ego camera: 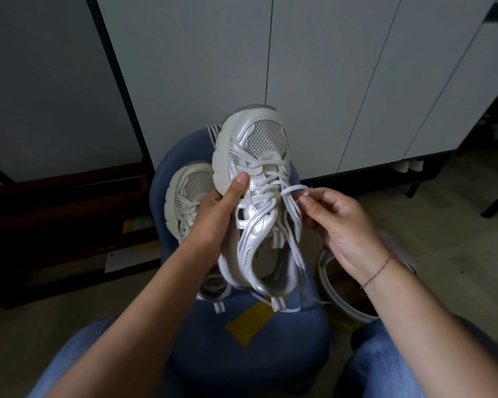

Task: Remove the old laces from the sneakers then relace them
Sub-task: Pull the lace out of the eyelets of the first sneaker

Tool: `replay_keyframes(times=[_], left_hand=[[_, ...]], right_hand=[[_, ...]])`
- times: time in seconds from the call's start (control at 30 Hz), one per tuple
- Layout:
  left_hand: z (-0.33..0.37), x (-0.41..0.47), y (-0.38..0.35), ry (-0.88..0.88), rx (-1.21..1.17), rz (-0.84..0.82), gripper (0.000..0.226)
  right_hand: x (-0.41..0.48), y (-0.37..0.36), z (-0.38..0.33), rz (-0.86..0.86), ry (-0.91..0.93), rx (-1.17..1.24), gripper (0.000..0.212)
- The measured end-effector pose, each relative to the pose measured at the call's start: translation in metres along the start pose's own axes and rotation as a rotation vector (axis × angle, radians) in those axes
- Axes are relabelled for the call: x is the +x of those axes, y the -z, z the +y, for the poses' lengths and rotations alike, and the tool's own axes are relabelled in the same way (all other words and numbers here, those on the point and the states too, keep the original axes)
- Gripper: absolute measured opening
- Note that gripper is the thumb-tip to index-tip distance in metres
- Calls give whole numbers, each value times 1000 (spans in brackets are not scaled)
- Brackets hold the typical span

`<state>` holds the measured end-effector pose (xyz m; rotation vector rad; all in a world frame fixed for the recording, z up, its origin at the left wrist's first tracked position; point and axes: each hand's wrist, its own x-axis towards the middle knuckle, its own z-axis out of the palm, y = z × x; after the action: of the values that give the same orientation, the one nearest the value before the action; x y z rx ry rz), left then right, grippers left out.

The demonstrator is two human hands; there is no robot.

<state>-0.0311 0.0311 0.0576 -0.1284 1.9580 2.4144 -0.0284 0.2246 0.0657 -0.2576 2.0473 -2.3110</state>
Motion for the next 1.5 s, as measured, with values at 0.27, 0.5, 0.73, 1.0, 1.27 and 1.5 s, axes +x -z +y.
replay_keyframes(times=[0.27, 0.5, 0.73, 1.0, 1.27, 1.5], left_hand=[[0, -1, -1, -2, 15, -10, 64], [-3, -1, -4, 3, 12, 9, 62], [-2, -2, -2, 9, 28, 19, 63], [0, -4, -2, 18, 21, 2, 61], [-1, -3, -3, 15, 26, 44, 65], [0, -4, -3, 14, 40, 40, 66]], right_hand=[[7, 1, -14, -79, -290, 509, 12], [9, 14, 1, -105, -249, 401, 56], [-1, -3, 2, 56, 143, -126, 16], [9, 14, -16, -56, -318, 931, 25], [2, 2, 1, -108, -154, 394, 40], [3, -9, -4, 67, -144, 370, 18]])
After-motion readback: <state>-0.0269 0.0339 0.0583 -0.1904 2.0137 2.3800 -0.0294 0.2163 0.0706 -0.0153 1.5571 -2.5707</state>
